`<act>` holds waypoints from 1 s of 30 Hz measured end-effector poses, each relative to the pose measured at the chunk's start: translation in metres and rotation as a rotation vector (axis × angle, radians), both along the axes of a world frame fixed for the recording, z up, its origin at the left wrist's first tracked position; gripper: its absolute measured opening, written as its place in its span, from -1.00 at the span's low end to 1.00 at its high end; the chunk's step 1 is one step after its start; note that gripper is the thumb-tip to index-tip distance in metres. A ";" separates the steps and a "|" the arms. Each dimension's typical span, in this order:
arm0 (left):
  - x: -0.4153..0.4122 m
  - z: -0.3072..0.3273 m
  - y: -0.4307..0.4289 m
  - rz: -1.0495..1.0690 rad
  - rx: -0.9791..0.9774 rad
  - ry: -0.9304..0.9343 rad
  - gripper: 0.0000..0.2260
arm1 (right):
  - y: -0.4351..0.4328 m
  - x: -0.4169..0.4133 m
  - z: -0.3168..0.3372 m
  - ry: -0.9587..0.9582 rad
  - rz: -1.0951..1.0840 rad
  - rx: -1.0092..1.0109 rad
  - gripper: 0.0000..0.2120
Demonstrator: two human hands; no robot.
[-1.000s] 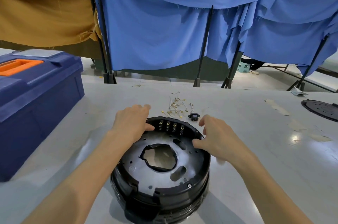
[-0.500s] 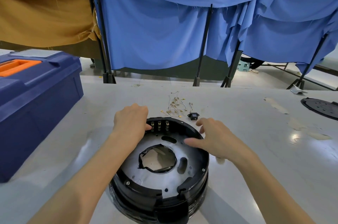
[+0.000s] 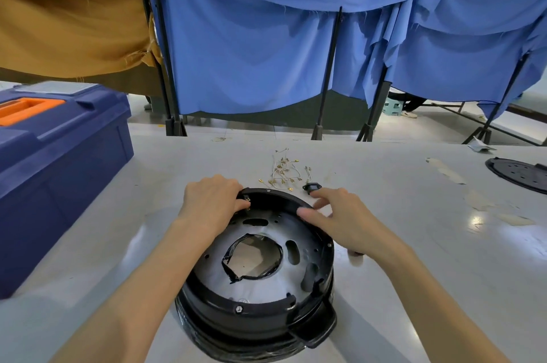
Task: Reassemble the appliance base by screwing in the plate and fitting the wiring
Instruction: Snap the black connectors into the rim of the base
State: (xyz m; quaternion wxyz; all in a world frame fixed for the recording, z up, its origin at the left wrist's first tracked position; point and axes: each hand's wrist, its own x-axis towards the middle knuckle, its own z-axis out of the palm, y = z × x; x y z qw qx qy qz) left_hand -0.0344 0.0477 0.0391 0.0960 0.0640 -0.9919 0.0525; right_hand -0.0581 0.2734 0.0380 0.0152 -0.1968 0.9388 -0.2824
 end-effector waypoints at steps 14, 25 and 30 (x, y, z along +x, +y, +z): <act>0.004 0.003 0.002 0.025 0.081 -0.061 -0.55 | -0.008 -0.005 -0.015 0.051 0.057 -0.185 -0.63; 0.009 0.005 -0.002 0.160 0.049 -0.115 -0.85 | 0.002 0.000 0.001 0.001 0.057 0.048 -0.59; 0.012 0.013 -0.009 0.155 0.136 -0.187 -0.71 | -0.012 -0.001 -0.015 0.141 0.026 -0.117 -0.69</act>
